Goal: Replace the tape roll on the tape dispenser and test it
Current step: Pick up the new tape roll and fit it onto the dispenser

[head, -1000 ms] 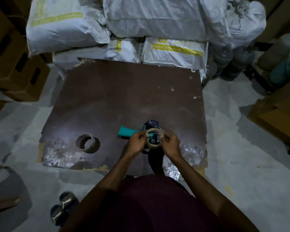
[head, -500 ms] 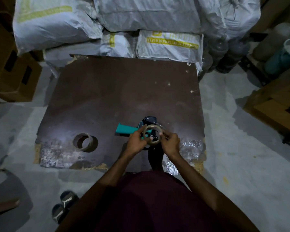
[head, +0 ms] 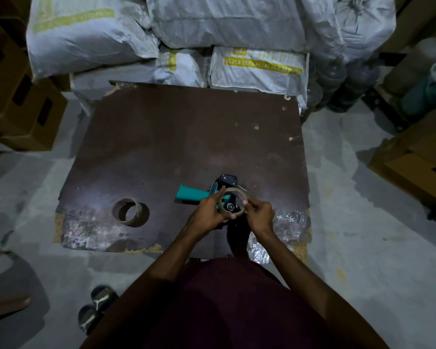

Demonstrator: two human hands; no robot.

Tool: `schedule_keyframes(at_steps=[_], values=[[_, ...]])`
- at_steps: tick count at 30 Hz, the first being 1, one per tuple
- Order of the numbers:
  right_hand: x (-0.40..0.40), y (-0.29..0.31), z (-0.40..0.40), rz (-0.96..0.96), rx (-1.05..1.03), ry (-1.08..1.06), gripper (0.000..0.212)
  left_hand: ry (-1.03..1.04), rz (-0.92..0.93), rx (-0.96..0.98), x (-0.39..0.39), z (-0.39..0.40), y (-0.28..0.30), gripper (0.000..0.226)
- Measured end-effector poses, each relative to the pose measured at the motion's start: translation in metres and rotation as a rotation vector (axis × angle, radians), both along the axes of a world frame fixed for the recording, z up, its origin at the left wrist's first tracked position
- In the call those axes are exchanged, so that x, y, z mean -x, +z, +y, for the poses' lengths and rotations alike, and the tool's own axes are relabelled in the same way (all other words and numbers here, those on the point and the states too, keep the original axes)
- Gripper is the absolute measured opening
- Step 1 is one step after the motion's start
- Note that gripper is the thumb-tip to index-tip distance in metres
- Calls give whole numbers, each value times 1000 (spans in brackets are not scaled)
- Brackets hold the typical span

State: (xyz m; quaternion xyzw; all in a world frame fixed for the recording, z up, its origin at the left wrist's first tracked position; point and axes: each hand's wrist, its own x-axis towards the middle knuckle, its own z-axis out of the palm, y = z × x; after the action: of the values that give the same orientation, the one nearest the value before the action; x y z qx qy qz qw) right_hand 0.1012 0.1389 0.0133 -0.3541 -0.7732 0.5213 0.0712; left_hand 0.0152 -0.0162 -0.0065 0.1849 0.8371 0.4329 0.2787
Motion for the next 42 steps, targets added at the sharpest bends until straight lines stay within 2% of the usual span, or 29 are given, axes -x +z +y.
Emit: schedule_keyframes(at_steps=[11, 15, 22, 42], values=[[-4, -16, 6, -9, 195, -135, 25, -76, 139, 49, -1, 6, -13, 98], [-6, -20, 7, -8, 309, -169, 24, -44, 116, 52, -5, 8, -14, 100], [1, -15, 3, -20, 286, -154, 25, -26, 67, 75, -2, 2, -16, 105], [7, -21, 12, -55, 362, -185, 21, -136, 150, 226, 5, 9, -23, 111]])
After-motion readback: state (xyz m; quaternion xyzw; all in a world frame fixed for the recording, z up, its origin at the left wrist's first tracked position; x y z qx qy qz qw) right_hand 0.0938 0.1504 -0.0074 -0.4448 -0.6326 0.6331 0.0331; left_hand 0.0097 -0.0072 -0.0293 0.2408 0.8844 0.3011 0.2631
